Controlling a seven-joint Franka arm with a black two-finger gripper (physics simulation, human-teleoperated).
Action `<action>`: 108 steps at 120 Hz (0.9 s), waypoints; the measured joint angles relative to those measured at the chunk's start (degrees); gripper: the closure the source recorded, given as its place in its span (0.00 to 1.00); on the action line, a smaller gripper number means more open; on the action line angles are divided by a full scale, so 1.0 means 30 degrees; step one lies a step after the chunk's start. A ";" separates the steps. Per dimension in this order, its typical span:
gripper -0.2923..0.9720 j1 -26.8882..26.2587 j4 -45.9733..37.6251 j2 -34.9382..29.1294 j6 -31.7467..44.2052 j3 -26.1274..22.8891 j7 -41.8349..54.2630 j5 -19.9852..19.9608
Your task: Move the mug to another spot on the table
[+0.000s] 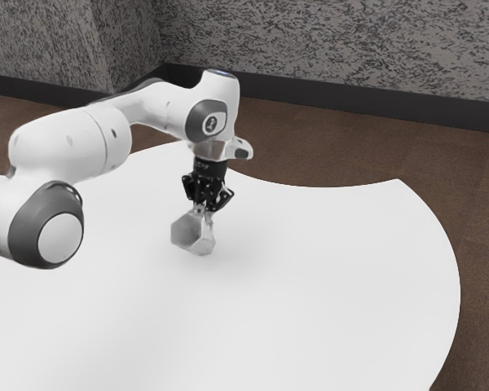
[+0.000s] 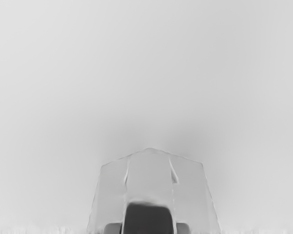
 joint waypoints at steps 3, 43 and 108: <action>0.74 0.0006 0.0202 0.0120 -0.0449 -0.0009 -0.0344 -0.0019; 0.74 0.0665 0.2275 0.1630 -0.3105 -0.0636 -0.2947 0.0143; 0.73 0.1636 0.2979 0.2905 -0.2096 -0.3039 -0.3144 0.1253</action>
